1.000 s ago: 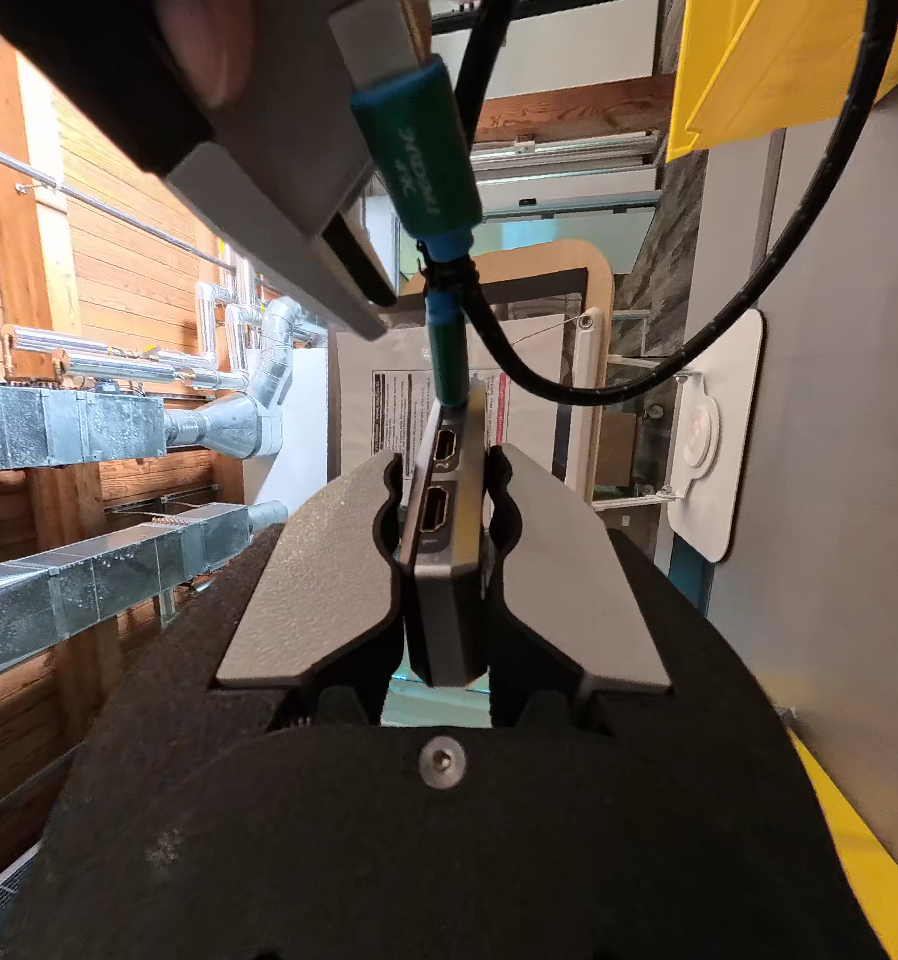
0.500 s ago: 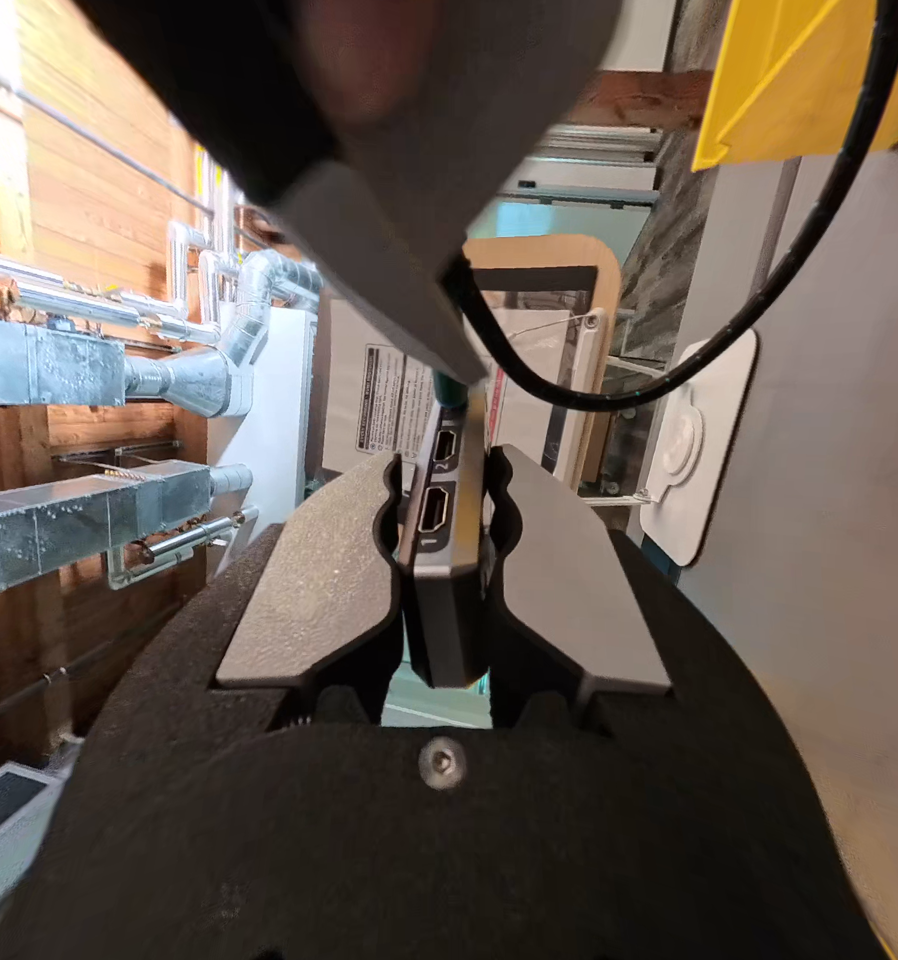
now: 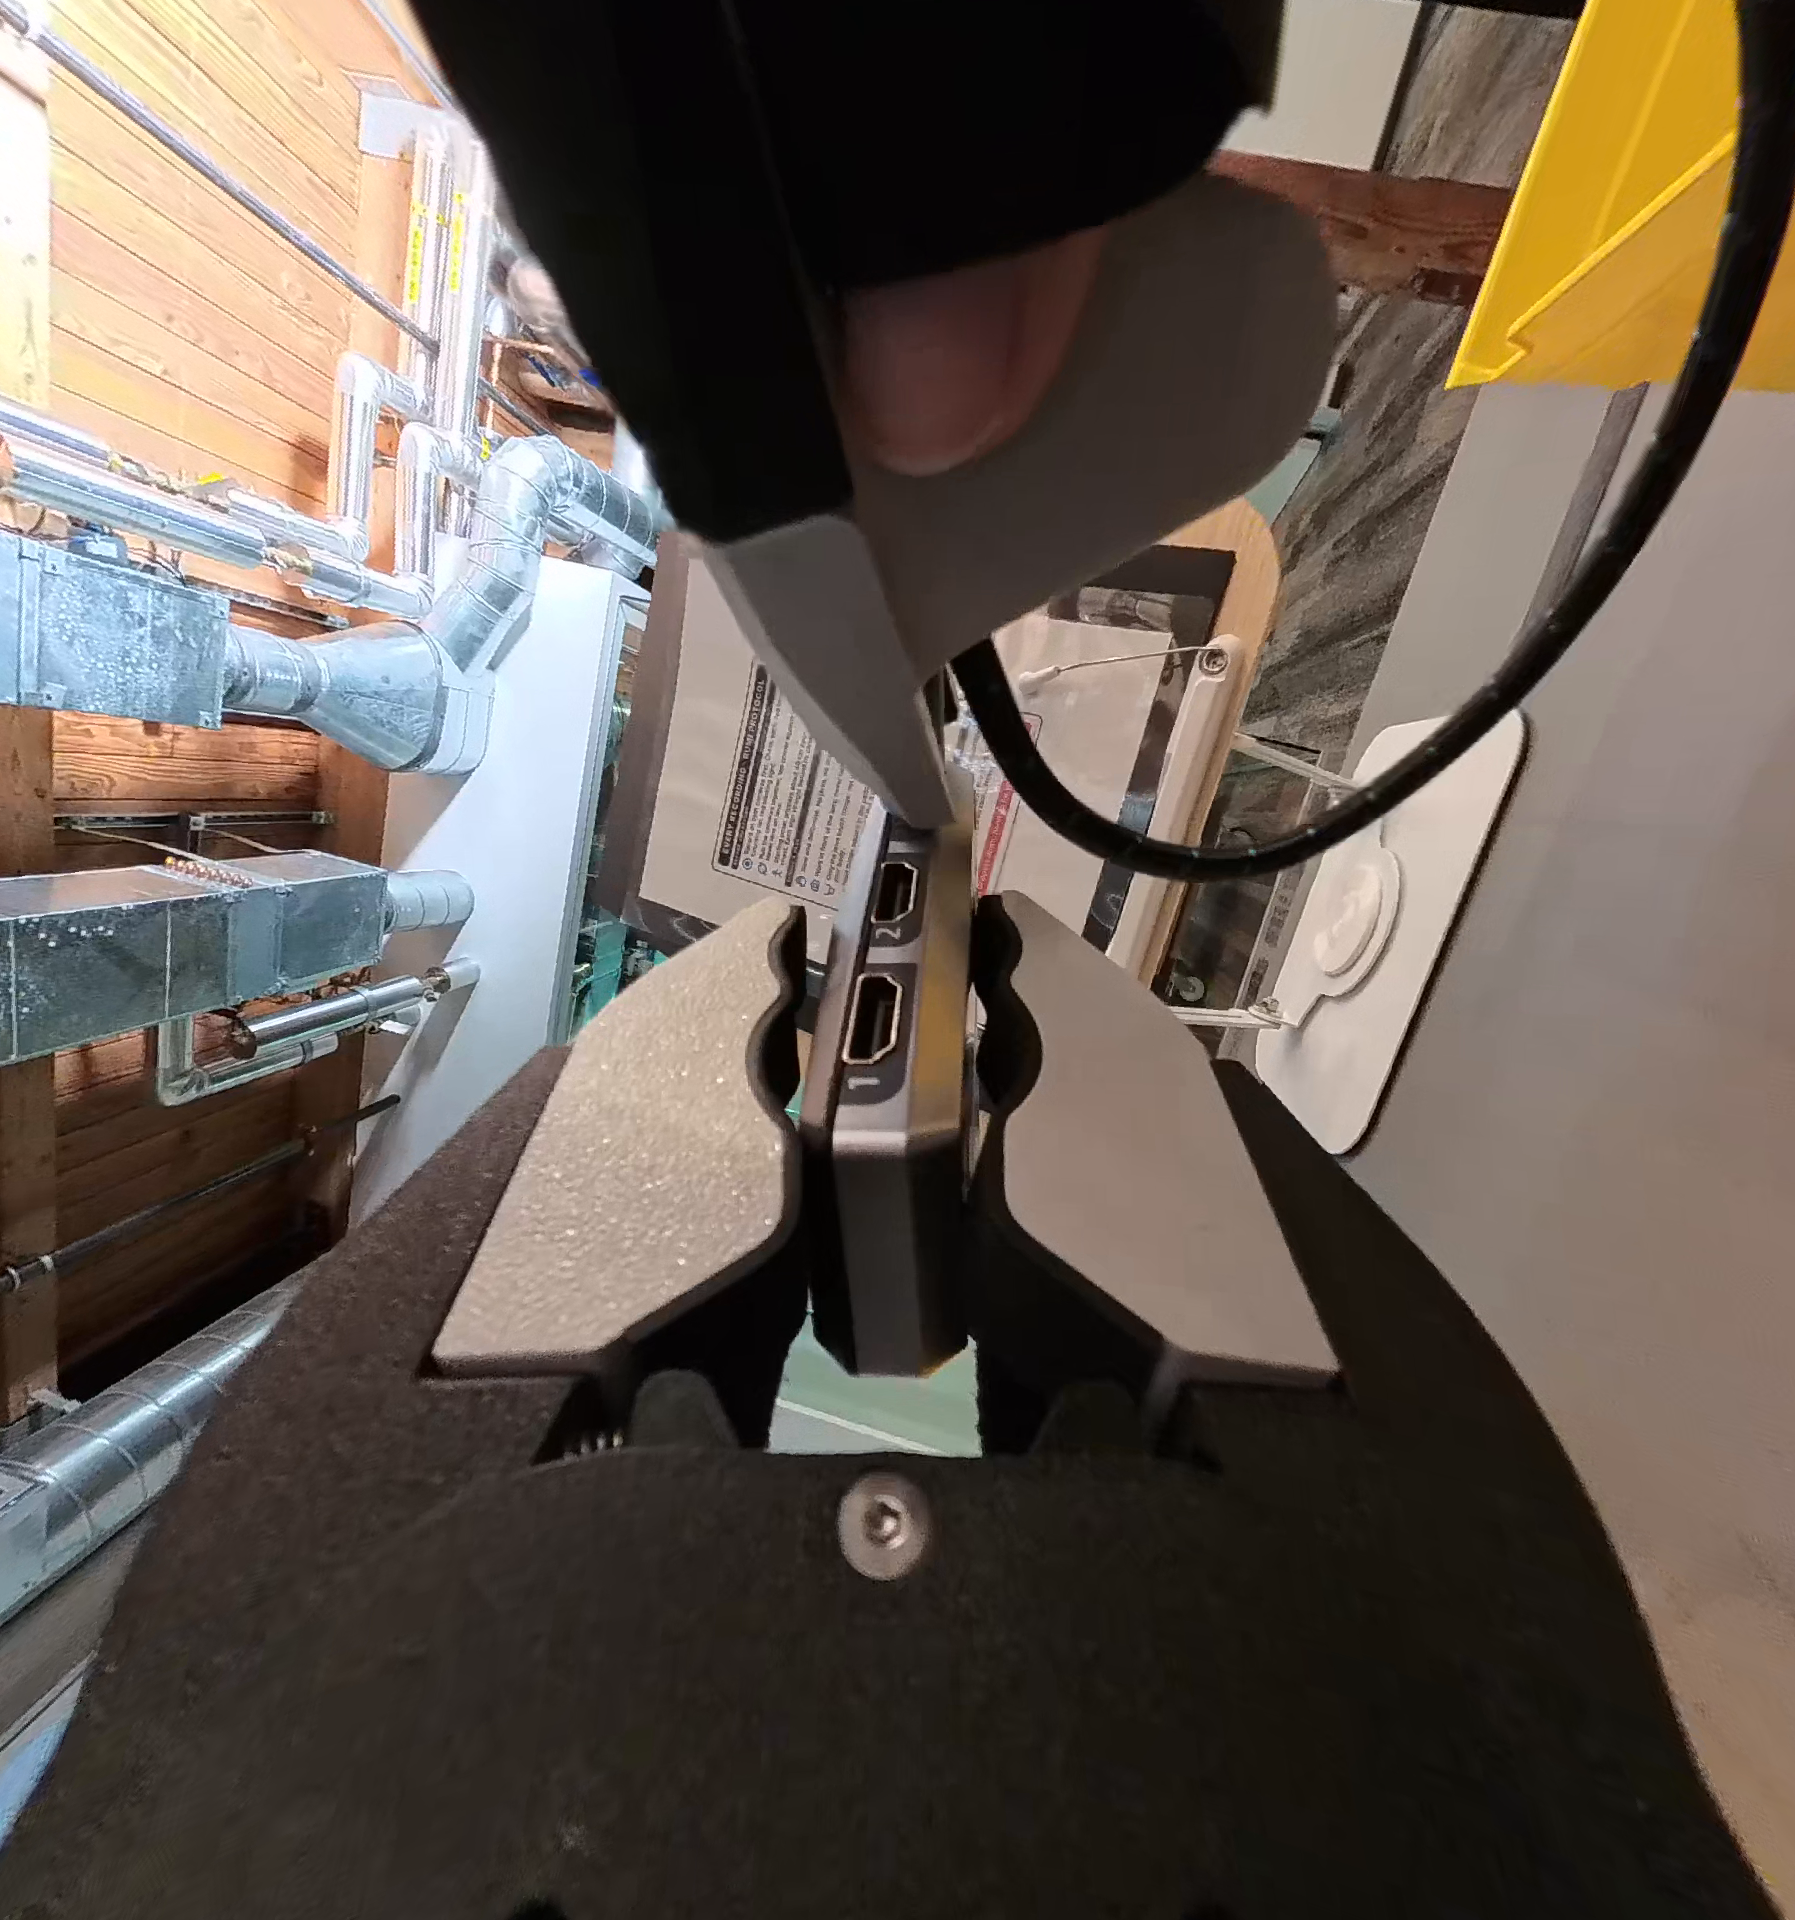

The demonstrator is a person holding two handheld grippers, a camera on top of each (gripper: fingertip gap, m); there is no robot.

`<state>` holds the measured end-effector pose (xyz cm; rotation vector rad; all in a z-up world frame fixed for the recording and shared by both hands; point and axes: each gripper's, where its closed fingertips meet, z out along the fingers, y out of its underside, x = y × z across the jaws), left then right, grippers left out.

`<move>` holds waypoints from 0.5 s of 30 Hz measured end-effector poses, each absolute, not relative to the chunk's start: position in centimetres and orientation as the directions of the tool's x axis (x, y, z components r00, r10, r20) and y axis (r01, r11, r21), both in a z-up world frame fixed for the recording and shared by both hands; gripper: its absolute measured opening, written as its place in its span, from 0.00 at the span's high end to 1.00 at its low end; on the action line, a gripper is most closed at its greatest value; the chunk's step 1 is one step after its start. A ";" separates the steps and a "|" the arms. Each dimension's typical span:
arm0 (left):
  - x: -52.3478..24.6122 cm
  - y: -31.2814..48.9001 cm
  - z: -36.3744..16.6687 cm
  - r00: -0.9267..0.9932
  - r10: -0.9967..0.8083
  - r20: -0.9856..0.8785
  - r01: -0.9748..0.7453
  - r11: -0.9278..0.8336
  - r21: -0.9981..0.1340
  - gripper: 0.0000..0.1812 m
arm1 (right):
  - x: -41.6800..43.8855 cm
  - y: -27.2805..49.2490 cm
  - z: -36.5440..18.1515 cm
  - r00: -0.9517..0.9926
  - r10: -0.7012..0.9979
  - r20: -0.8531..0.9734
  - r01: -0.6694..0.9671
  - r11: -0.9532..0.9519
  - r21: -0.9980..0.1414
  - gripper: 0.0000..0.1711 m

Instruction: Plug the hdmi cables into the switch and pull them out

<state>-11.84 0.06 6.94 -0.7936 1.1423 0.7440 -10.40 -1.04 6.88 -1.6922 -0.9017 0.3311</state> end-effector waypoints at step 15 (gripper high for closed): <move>-12.6 2.2 5.8 0.243 0.002 -0.970 -0.847 0.488 -0.211 0.83 | -10.4 0.1 6.1 0.673 0.685 0.278 0.402 -0.024 -0.915 0.87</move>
